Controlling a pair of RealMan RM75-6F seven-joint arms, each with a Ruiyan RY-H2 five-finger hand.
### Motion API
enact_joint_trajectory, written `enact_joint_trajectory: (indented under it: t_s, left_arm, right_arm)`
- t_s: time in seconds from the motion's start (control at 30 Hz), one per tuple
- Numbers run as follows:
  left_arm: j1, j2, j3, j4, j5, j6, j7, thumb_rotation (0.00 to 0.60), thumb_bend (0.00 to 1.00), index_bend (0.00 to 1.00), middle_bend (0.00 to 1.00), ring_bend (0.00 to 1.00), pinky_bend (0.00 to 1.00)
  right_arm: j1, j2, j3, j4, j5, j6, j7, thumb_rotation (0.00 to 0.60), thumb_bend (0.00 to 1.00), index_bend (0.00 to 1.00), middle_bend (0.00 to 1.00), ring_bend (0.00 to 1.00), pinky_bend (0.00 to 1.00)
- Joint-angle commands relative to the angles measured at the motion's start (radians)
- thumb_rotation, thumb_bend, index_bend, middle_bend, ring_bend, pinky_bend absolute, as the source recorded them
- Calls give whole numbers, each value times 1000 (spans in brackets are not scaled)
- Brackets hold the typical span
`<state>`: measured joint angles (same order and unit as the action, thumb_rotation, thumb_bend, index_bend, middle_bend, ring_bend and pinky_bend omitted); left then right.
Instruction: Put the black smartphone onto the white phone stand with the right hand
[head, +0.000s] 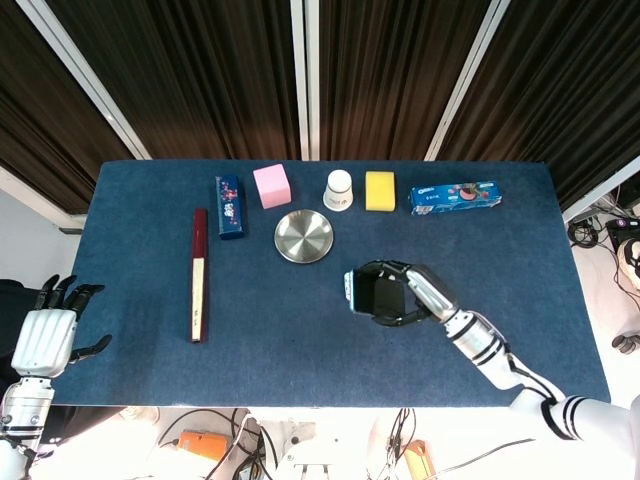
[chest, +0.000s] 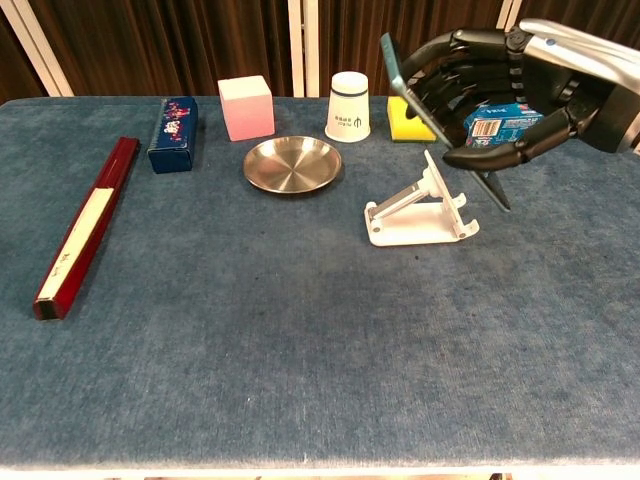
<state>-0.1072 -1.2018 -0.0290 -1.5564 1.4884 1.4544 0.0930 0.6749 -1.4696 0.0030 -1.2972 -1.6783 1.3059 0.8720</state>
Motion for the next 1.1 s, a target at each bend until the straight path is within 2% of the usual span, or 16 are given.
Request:
enact_joint_trajectory:
  t_s: [0.03,0.2,0.57,0.8,1.1]
  left_arm:
    - [0,4,1,-10,-1,-1,8,600,101,216,242,102,0]
    - [8,18,3,-36,-8,4,26,600,101,216,242,103,0]
    - [15,36,2,-73,-21,7,50,600,101,216,242,102,0]
    - [16,45,1,-88,-29,4,62,600,101,216,242,103,0]
    - [9,52,-2,-113,-30,-3,87,600,101,216,242,102,0]
  right_arm:
    - [21,-44,22,183,12,-7,167,600,424,712,499,392,431]
    - [46,-126,24,354,5,-20,263,600,424,710,499,389,431]
    - [72,-309,13,642,-9,7,449,600,424,703,499,384,430]
    - [74,-365,-6,763,-13,22,556,600,424,702,499,377,426]
    - [76,-410,-22,857,-11,21,606,600,424,677,499,348,399]
